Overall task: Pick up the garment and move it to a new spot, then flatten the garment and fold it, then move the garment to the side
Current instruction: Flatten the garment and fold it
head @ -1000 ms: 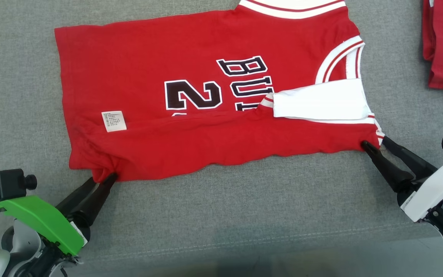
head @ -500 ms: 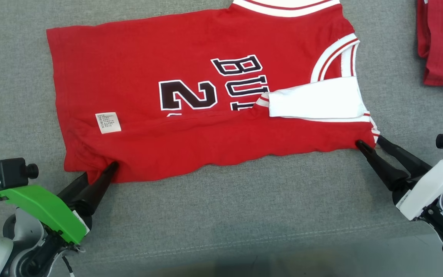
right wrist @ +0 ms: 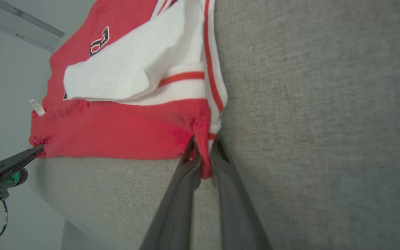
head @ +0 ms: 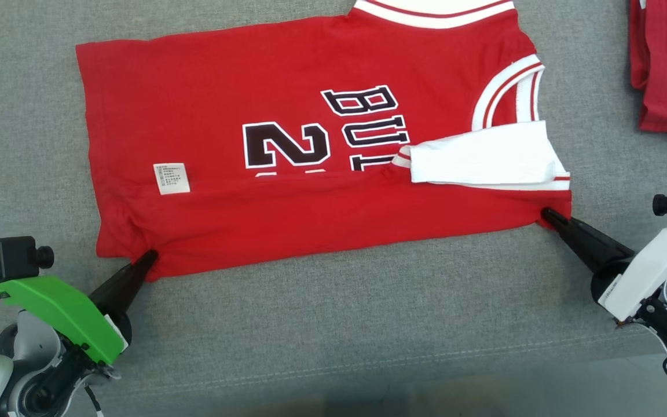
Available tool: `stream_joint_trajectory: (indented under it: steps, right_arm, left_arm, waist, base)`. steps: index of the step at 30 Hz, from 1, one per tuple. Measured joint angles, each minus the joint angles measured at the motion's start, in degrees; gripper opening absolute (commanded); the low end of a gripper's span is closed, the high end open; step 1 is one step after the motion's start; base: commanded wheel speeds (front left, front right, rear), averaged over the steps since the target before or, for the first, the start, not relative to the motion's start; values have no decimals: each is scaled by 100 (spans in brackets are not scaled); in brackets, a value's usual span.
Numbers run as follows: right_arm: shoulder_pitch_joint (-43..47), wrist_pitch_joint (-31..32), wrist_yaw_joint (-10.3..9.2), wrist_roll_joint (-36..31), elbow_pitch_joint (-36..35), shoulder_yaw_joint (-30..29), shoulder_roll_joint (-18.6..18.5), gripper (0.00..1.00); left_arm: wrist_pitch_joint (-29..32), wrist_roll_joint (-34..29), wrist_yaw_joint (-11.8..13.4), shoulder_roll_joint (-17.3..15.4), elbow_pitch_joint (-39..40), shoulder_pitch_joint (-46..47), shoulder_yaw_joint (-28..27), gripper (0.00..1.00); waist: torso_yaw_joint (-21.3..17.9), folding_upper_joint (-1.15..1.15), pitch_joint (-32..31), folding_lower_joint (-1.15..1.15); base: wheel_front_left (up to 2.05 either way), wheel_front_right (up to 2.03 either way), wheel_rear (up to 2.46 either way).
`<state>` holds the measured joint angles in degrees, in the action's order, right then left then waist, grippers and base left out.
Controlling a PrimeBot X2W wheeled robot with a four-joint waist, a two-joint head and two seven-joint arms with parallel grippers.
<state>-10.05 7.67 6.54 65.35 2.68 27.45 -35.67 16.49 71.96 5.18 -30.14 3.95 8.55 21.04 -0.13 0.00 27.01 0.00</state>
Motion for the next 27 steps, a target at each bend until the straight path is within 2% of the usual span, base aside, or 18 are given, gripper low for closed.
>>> stream_joint_trajectory:
  steps: [12,19,27]
  right_arm:
    - [70,401,0,521,79,-222,-350,0]
    - [596,519,-2,880,15,-250,-426,0]
    - [983,575,-2,991,-180,-193,-489,0]
  left_arm:
    - [376,342,-152,-104,125,-190,102,0]
    - [449,360,-215,-118,249,-438,183,0]
    - [397,520,-214,-168,240,-716,65,0]
  waist:
    - [85,0,-183,0]
    - [199,0,-244,0]
    - [195,0,-237,0]
  base:
    - [0,0,0]
    - [0,0,0]
    - [0,0,0]
